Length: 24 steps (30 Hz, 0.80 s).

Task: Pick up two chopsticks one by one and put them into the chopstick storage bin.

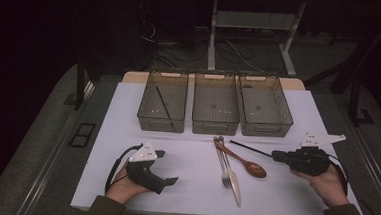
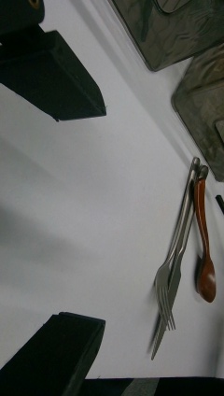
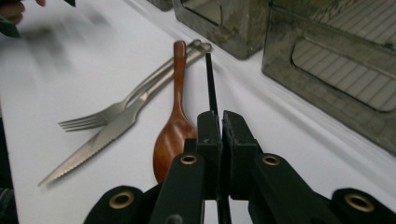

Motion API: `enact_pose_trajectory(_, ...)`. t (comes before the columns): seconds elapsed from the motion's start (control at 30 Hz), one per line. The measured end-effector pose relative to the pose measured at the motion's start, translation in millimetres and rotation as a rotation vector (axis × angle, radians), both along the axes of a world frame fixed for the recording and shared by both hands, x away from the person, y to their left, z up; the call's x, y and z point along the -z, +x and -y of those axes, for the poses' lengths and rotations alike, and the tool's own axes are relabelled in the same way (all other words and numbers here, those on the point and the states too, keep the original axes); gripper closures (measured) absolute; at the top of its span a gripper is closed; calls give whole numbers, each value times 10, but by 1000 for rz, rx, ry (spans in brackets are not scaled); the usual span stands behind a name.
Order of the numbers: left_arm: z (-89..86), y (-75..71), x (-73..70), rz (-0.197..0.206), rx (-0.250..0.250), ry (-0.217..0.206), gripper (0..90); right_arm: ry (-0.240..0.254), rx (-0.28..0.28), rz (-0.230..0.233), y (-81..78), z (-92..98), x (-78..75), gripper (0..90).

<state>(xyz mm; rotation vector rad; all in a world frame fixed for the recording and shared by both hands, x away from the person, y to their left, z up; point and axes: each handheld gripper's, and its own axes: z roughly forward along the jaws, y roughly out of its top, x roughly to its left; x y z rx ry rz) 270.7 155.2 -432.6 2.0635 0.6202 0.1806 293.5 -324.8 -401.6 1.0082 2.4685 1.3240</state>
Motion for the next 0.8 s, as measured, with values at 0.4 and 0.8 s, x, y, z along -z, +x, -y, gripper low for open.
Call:
enact_pose_trajectory(0.4, -6, 3, 0, 0, -2, -3, 1, 54, -25, 22, 47, -90, -186, 852)
enact_pose_trajectory(0.8, -10, 6, -2, 0, -2, -5, 1, 84, -55, 65, 199, -340, -425, 852)
